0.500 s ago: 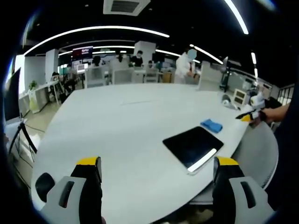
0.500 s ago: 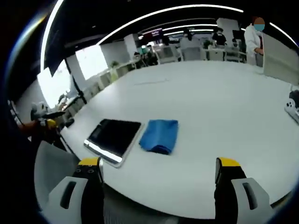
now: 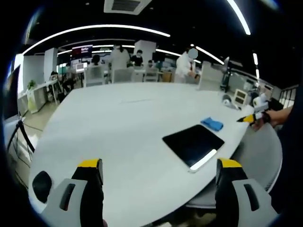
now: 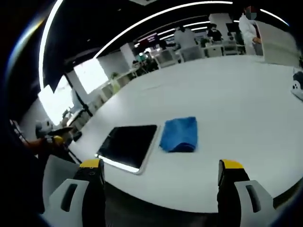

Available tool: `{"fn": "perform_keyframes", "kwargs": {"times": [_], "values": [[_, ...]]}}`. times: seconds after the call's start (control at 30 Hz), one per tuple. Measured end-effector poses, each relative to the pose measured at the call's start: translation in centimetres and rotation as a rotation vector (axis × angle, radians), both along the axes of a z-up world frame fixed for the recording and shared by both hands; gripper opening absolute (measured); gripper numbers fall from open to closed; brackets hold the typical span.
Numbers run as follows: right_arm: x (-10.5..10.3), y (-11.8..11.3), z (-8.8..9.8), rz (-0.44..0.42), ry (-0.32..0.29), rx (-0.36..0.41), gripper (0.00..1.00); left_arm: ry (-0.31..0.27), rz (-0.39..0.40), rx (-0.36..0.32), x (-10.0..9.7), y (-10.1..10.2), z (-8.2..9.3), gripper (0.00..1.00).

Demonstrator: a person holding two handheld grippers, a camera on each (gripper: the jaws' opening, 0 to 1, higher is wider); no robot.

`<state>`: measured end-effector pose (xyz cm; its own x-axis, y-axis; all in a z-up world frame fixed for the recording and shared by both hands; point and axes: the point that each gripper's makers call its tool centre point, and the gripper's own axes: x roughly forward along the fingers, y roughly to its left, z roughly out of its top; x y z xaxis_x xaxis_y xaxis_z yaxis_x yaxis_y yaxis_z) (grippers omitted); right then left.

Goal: Wipe the mirror surface with the cleaning cloth until all visible marks leave the cleaned area.

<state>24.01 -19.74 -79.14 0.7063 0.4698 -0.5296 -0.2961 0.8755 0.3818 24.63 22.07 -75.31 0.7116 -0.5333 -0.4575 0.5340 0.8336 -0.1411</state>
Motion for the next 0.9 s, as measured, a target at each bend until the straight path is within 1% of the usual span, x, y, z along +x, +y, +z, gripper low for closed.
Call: {"fn": "perform_keyframes", "kwargs": {"times": [0.03, 0.07, 0.1, 0.13, 0.2, 0.27, 0.3, 0.4, 0.43, 0.47, 0.5, 0.53, 0.6, 0.7, 0.77, 0.83, 0.9], "values": [[0.1, 0.4, 0.0, 0.012, -0.005, -0.011, 1.00, -0.001, -0.001, -0.001, 0.0, -0.2, -0.1, 1.00], [-0.3, 0.8, -0.7, 0.046, 0.017, -0.044, 1.00, 0.003, 0.003, -0.007, 0.1, -0.5, -0.2, 1.00], [-0.6, 1.1, -1.0, 0.067, 0.038, -0.049, 1.00, 0.004, 0.004, -0.010, 0.2, -0.6, -0.3, 1.00], [-0.4, 1.2, -0.9, 0.067, 0.029, -0.043, 1.00, 0.006, 0.006, -0.012, 0.2, -0.9, -0.4, 1.00], [-0.3, 0.8, -0.7, 0.068, 0.018, -0.052, 1.00, 0.013, 0.003, -0.016, 0.2, -1.6, -0.5, 1.00], [-0.7, 0.3, -1.1, 0.098, 0.025, -0.094, 1.00, 0.013, -0.009, -0.008, -0.1, -2.0, -0.4, 1.00], [-0.7, -0.4, -1.2, 0.089, 0.026, -0.116, 1.00, 0.015, -0.010, -0.005, -0.1, -2.0, -0.4, 1.00], [0.2, -1.9, -0.6, 0.039, 0.009, -0.132, 1.00, 0.019, 0.012, -0.007, -0.3, -1.3, -0.5, 1.00], [0.7, -2.5, -0.2, 0.032, -0.009, -0.147, 1.00, 0.020, 0.020, -0.008, -0.4, -1.0, -0.6, 1.00], [0.9, -3.0, -0.1, 0.039, -0.021, -0.183, 1.00, 0.022, 0.029, -0.007, -0.5, -0.7, -0.7, 1.00], [1.1, -3.6, 0.0, 0.070, -0.034, -0.258, 1.00, 0.024, 0.032, -0.007, -0.6, -0.6, -0.7, 1.00], [1.1, -3.9, 0.1, 0.087, -0.042, -0.289, 1.00, 0.023, 0.035, -0.006, -0.7, -0.4, -0.7, 1.00], [1.5, -4.5, 0.6, 0.112, -0.072, -0.322, 1.00, 0.021, 0.035, -0.001, -0.7, -0.2, -0.6, 1.00], [1.8, -5.6, 1.2, 0.101, -0.074, -0.337, 1.00, 0.017, 0.036, 0.005, -0.7, 0.1, -0.5, 1.00], [2.1, -6.3, 1.6, 0.086, -0.075, -0.336, 1.00, 0.011, 0.037, 0.005, -0.6, 0.2, -0.2, 1.00], [2.3, -6.3, 2.1, 0.079, -0.079, -0.324, 1.00, -0.001, 0.034, 0.003, -0.5, 0.1, 0.4, 1.00], [2.3, -6.2, 2.1, 0.077, -0.082, -0.318, 1.00, -0.007, 0.032, 0.002, -0.4, 0.1, 0.5, 1.00]]}}
